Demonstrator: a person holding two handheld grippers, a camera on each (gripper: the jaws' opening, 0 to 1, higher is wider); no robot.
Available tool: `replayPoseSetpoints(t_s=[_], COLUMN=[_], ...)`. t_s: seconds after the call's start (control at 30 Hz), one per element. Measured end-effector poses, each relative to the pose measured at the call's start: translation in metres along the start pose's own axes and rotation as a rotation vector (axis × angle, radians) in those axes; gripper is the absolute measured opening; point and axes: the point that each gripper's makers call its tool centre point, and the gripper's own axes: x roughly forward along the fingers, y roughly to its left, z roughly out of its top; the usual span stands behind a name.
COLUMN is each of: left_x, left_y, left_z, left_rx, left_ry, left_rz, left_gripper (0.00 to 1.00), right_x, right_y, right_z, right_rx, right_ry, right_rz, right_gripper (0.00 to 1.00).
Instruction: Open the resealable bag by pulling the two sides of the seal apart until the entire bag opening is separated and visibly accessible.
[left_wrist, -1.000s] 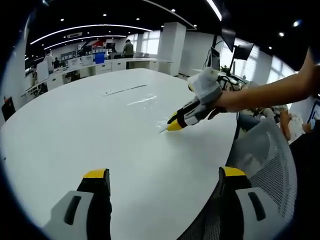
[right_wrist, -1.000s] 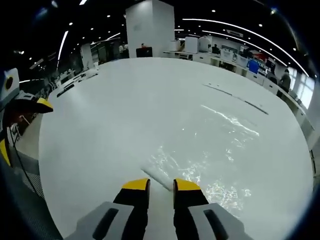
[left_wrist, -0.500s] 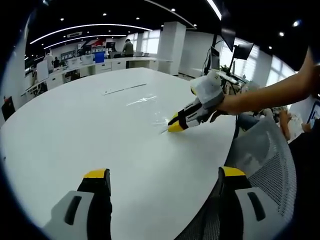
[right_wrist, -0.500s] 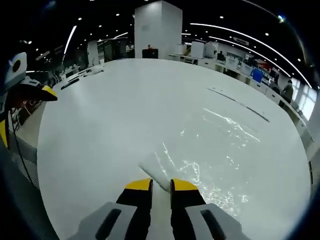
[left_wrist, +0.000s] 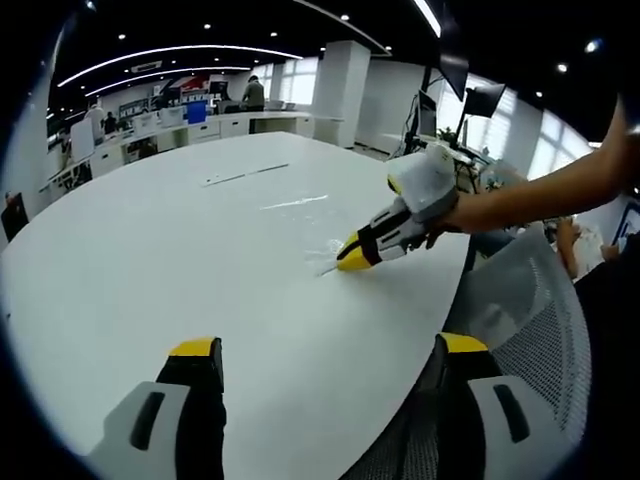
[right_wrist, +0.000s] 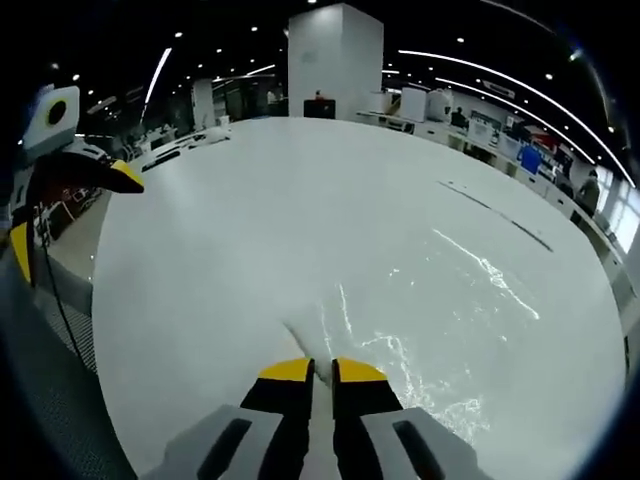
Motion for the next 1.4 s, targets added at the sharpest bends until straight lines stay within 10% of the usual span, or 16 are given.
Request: replayPoseSetpoints(t_s=[1.4], left_x=[0.008], left_y=[-0.037], left_z=[-0.009], left_rx=[0.205], left_ry=[0.087], left_rz=[-0.093], left_gripper=[0.68], right_x=[-0.062], right_y=[0.114], right_z=[0.012], right_rx=[-0.097], right_ry=[-0.028], right_rz=[0.294], right_gripper=[0.0])
